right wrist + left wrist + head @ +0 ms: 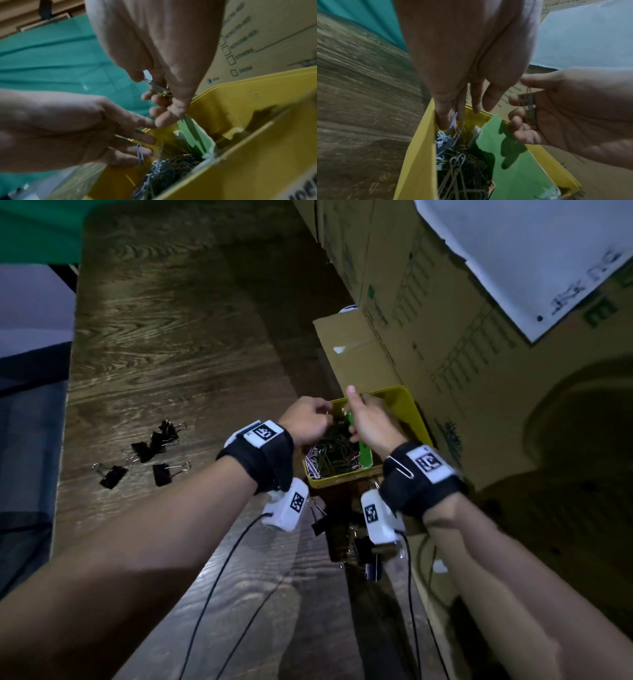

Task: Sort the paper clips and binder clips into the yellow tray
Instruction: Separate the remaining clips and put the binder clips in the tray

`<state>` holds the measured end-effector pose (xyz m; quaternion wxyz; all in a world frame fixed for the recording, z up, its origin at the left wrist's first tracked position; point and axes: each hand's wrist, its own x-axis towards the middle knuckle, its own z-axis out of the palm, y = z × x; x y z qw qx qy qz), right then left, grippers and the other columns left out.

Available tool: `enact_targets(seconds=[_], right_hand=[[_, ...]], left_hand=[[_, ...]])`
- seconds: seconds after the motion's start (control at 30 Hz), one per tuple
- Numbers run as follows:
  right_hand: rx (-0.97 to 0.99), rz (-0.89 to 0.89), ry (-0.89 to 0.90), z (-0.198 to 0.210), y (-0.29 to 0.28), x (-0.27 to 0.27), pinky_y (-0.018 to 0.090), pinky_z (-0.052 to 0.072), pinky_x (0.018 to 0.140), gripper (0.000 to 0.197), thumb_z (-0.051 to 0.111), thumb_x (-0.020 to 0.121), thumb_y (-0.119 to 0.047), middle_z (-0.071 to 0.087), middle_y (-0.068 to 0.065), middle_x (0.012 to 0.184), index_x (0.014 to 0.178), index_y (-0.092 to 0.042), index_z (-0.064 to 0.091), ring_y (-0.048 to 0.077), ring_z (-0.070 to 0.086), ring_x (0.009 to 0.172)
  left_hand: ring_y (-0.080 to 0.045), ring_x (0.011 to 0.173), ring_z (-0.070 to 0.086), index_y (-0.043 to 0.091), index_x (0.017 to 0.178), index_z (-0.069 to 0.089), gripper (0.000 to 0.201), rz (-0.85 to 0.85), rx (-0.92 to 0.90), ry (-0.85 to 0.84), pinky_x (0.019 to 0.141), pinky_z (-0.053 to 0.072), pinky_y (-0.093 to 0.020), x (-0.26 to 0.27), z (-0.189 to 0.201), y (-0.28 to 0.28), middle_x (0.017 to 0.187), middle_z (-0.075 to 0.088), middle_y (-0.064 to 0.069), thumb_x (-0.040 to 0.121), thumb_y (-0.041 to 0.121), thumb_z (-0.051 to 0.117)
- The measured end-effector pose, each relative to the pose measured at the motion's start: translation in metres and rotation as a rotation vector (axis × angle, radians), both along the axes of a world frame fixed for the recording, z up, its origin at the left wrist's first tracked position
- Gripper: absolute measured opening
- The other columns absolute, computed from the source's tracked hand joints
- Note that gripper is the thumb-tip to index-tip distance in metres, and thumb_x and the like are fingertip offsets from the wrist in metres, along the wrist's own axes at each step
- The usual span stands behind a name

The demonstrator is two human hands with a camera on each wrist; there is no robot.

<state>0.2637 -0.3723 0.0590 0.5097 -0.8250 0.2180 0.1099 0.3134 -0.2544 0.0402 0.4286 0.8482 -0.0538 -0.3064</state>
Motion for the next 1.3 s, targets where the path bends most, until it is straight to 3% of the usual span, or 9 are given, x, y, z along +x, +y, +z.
enact_targets(seconds=[0.23,0.4,0.53,0.7,0.77,0.83,0.97,1.17,1.3], right_hand=[[-0.224,0.237,0.006,-0.004,0.002,0.01,0.035,0.036,0.104,0.058,0.034,0.097,-0.051,0.051,0.012,0.139,0.137,-0.01,0.045,0.028,0.045,0.13],[-0.049,0.263,-0.047,-0.003,-0.016,-0.014,0.026,0.031,0.1,0.054,0.037,0.098,-0.047,0.048,0.002,0.142,0.144,-0.019,0.035,0.017,0.043,0.131],[0.208,0.028,-0.224,-0.008,-0.05,-0.046,0.04,0.044,0.103,0.035,0.052,0.095,-0.029,0.061,0.002,0.124,0.129,-0.025,0.052,0.014,0.058,0.115],[0.046,-0.195,-0.278,-0.04,-0.09,-0.107,0.045,0.049,0.096,0.018,0.055,0.092,-0.032,0.068,-0.006,0.104,0.091,-0.048,0.063,0.016,0.064,0.102],[-0.119,-0.194,-0.296,-0.061,-0.093,-0.125,0.043,0.047,0.098,0.021,0.053,0.09,-0.036,0.065,-0.006,0.111,0.097,-0.053,0.062,0.018,0.061,0.107],[-0.276,-0.119,-0.298,-0.084,-0.091,-0.138,0.037,0.038,0.104,0.031,0.051,0.089,-0.033,0.056,0.003,0.127,0.118,-0.036,0.061,0.025,0.052,0.12],[-0.431,0.108,-0.099,-0.119,-0.071,-0.162,0.046,0.026,0.114,0.066,0.029,0.085,-0.056,0.03,0.008,0.15,0.139,-0.021,0.043,0.025,0.025,0.14],[-0.448,0.176,-0.043,-0.129,-0.01,-0.171,0.044,0.02,0.117,0.071,0.023,0.086,-0.057,0.026,0.011,0.15,0.139,-0.013,0.042,0.027,0.02,0.141],[-0.25,0.239,-0.059,-0.124,0.043,-0.165,0.032,0.013,0.118,0.062,0.033,0.093,-0.048,0.012,0.008,0.156,0.145,-0.015,0.03,0.024,0.008,0.146]], left_hand=[[-0.017,0.067,0.059,0.02,0.087,0.067,0.018,0.221,-0.153,-0.229,0.071,0.054,-0.037,-0.02,-0.016,0.023,0.08,0.068,-0.006,0.085,0.009,0.054],[-0.012,0.075,0.061,0.029,0.08,0.065,0.029,0.35,-0.234,-0.34,0.071,0.054,-0.031,-0.064,-0.024,0.038,0.086,0.067,0.005,0.086,0.002,0.055],[-0.009,0.078,0.055,0.021,0.084,0.065,0.03,0.098,-0.188,-0.568,0.068,0.045,-0.018,-0.11,-0.026,0.027,0.091,0.061,0.001,0.081,-0.007,0.052],[-0.023,0.093,0.054,0.013,0.094,0.064,0.02,-0.571,-0.096,-0.835,0.077,0.048,-0.036,-0.158,-0.04,-0.012,0.098,0.061,-0.007,0.079,0.012,0.052],[-0.029,0.115,0.047,0.019,0.115,0.055,0.038,-0.727,0.105,-0.814,0.09,0.046,-0.045,-0.168,-0.048,-0.03,0.124,0.055,-0.009,0.078,0.03,0.058],[-0.035,0.137,0.022,0.026,0.137,0.033,0.068,-0.839,0.251,-0.67,0.106,0.022,-0.06,-0.169,-0.059,-0.038,0.15,0.028,-0.008,0.078,0.047,0.06],[-0.038,0.142,-0.009,0.031,0.147,0.008,0.092,-0.916,0.444,-0.556,0.105,-0.007,-0.068,-0.161,-0.087,-0.027,0.158,-0.006,-0.001,0.075,0.064,0.055],[-0.033,0.143,-0.008,0.028,0.14,0.026,0.064,-0.861,0.444,-0.563,0.11,0.005,-0.066,-0.161,-0.101,0.029,0.157,0.0,0.001,0.084,0.051,0.046],[-0.035,0.143,0.008,0.027,0.134,0.036,0.058,-0.767,0.435,-0.633,0.11,0.017,-0.061,-0.161,-0.106,0.085,0.155,0.018,-0.003,0.08,0.046,0.04]])
